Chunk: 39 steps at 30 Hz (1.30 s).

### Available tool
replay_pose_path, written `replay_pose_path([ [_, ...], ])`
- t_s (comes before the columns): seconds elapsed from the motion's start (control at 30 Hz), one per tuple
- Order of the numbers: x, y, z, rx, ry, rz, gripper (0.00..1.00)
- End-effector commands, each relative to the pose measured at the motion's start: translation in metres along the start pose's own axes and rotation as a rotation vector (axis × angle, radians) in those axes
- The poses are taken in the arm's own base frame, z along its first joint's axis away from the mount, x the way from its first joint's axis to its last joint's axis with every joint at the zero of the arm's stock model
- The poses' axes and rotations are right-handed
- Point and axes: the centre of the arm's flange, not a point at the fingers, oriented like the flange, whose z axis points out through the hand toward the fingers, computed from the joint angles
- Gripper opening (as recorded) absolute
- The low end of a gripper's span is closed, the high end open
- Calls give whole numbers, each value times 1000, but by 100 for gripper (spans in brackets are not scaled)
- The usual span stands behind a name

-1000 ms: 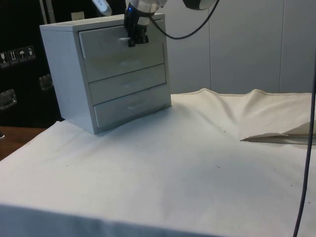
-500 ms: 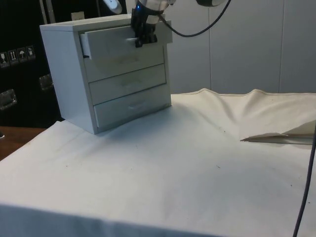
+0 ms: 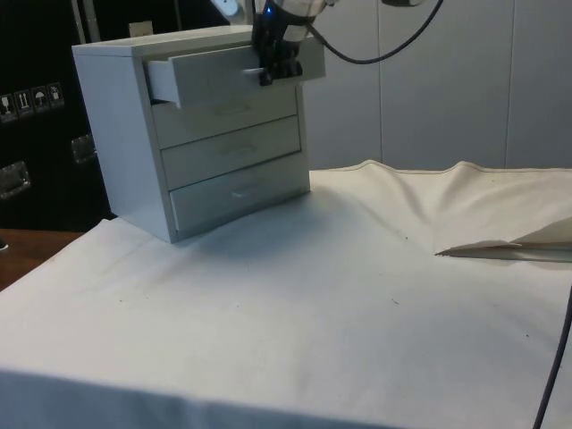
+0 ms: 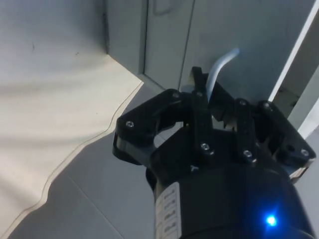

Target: Open the drawer, then close it.

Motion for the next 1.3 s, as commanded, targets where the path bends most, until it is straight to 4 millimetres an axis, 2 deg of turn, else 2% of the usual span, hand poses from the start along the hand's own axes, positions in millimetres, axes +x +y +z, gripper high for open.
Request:
replay_pose_path([
  [0.0, -1, -1, -5, -15, -1, -1, 0],
  [0.13, 0, -7, -7, -2, 3, -3, 0],
  [0.4, 5, -23, -24, -35, -9, -12, 0],
  [0.43, 5, -25, -19, -17, -11, -12, 0],
  [0.67, 4, -40, -35, -53, -17, -18, 0],
  [0.7, 5, -40, -31, -35, -19, -18, 0],
  [0.93, 1, -52, -43, -64, -20, -22, 0],
  [1.27, 1, -60, -47, -51, -17, -24, 0],
])
